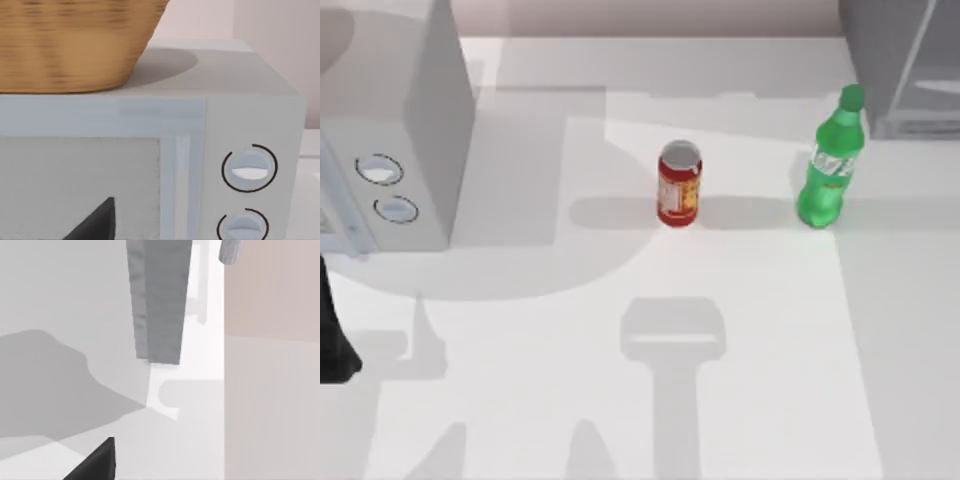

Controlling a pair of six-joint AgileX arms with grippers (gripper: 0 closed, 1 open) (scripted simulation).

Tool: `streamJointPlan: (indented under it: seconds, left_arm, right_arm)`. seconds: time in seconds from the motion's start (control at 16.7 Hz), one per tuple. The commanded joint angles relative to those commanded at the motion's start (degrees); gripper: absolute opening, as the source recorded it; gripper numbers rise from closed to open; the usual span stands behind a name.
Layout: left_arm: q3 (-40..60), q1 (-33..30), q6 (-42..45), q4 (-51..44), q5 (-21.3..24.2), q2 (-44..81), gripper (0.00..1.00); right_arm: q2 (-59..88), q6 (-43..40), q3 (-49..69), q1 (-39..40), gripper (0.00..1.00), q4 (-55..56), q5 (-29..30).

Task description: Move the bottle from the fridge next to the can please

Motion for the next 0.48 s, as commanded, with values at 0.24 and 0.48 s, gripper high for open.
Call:
streamJointPlan:
  seconds: [0.24,0.48]
  left_arm:
    - [0.0,0.0,0.0,0.0,0.0,0.0,1.0]
    - [0.0,0.0,0.0,0.0,0.0,0.0,1.0]
  right_arm:
    - [5.42,-4.01,1.67,-3.9,1.0,-0.79,-1.87]
    - [5.28,-3.93,1.49,-3.67,1.0,-0.68,-1.78]
